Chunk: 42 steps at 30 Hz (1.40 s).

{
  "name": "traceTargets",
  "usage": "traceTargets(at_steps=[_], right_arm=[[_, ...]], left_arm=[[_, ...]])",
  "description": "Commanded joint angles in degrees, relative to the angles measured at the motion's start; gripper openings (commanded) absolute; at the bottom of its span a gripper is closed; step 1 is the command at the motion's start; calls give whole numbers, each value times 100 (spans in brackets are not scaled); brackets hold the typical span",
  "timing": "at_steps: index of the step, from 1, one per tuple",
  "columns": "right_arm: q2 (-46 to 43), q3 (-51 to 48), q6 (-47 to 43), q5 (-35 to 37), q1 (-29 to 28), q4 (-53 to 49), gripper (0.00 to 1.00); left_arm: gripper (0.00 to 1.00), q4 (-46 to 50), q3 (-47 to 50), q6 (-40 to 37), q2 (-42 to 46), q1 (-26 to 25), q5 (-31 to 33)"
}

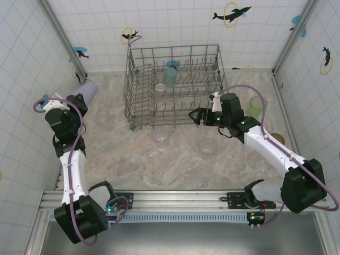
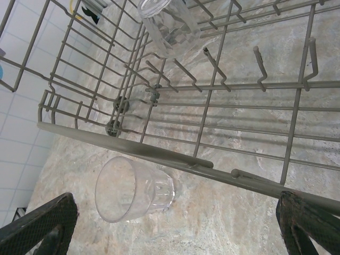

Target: Load the cups into the dish rack

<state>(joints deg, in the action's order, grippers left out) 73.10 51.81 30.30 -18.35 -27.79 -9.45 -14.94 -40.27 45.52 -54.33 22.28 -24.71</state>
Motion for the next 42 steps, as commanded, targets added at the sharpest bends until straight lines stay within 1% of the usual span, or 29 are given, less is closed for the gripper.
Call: traceTargets(at_steps=[1, 6, 10, 13, 16, 22, 30, 35, 42], right_arm=[[195, 136, 28, 73, -25, -20, 100], [290, 203, 54, 56, -25, -8, 100], [354, 275, 95, 9, -25, 3, 100], [372, 294, 180, 23, -27, 80, 100], [380, 294, 217, -23, -25, 185, 100], [389, 322, 264, -37, -33, 204, 100], [467, 376, 405, -151, -42, 325, 100], [495, 544, 424, 33, -42, 206, 100], [590, 901, 400, 62, -25, 41, 100]], left_arm=[[0, -886, 108, 319, 23, 27, -565], [0, -1011, 61, 466, -170, 15, -800], [0, -1454, 107, 756, -312, -76, -1041], [0, -1510, 14, 620, -381, -297, -1026], [0, -1524, -115, 605, -477, -400, -1104], [0, -1916, -77, 749, -506, -716, -1104], [0, -2324, -209, 946, -589, -928, -988], [0, -2070, -411, 842, -720, -1236, -1073], [0, -2056, -480, 726, -749, -1660, -1070]])
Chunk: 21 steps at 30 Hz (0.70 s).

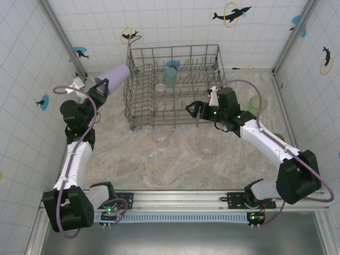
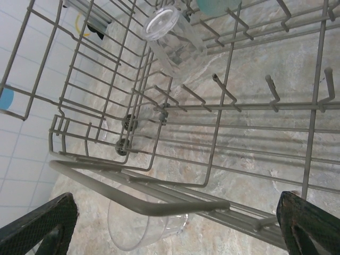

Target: Load the cups into the dish rack

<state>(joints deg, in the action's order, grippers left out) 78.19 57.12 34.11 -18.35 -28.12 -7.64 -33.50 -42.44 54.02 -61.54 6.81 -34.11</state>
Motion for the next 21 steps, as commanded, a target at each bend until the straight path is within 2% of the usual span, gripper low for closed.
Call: traceTargets(at_steps=[1, 7, 15, 18, 21], right_arm=[[99, 431, 8, 87, 15, -183, 100], [207, 687, 259, -156, 76, 95, 100], [511, 1066, 860, -309, 101, 611, 100], [522, 880, 1391, -318, 181, 1257, 100], [577, 674, 2057, -691, 195, 2157, 100]], left_arm=[[0, -199, -322, -142, -63, -184, -169], [0, -111, -691, -332, -411, -624, -382], [0, -130, -916, -539, -781, -1327, -233], [0, -235, -931, -558, -944, -1577, -171], [0, -378, -937, -544, -1143, -1875, -62]])
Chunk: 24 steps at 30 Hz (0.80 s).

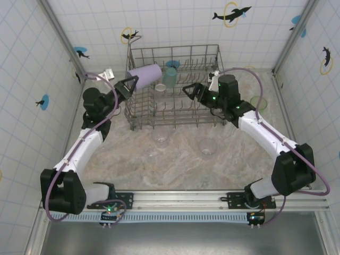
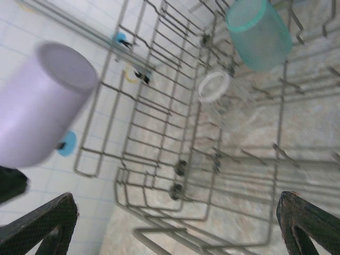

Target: Load the cups into the dish rack

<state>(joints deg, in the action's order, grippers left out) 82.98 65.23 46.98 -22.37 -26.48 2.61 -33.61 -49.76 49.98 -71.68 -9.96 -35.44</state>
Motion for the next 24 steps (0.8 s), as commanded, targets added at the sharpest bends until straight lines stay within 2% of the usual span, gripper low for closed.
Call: traceTargets(at_steps=[1, 3, 5, 17, 24], right_arm=[[125, -235, 1078, -388, 28, 1563, 100], [188, -407, 1611, -454, 13, 2277, 100], [265, -391, 1841, -373, -14, 2529, 100], [508, -524, 2653, 357, -73, 2911, 100], [717, -705, 3267, 361, -120, 3417, 100]], left_arm=[[0, -458, -216, -129, -219, -324, 78], [0, -498, -302, -175, -371, -539, 143], [0, -539, -385, -247, -504, -719, 248], [0, -1041, -570, -105, -1179, -1235, 493], [0, -1433, -774, 36, -1405, -1395, 445]])
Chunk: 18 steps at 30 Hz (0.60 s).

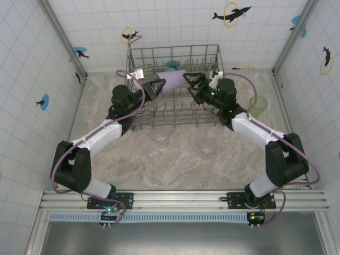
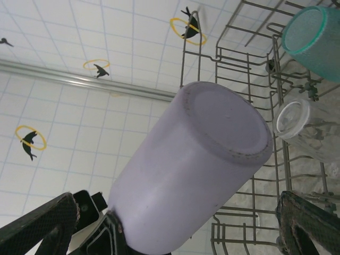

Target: Load the cups into the dish rack

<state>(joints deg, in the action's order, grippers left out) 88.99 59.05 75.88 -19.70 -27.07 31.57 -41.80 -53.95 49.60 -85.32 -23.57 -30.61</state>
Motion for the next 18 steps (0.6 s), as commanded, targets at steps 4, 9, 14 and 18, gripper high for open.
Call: traceTargets(at_steps=[4, 9, 14, 18], right_arm=[[145, 7, 368, 150, -114, 565, 100], [215, -32, 551, 272, -115, 663, 100], [302, -70, 709, 440, -94, 936, 100], [447, 22, 815, 530, -79, 1086, 100]], left_arm=[[0, -731, -387, 152, -110, -38, -110], [0, -1027, -269, 518, -164, -252, -124], [0, -1041, -247, 611, -191, -288, -217], [0, -1035, -83, 629, -193, -313, -242]])
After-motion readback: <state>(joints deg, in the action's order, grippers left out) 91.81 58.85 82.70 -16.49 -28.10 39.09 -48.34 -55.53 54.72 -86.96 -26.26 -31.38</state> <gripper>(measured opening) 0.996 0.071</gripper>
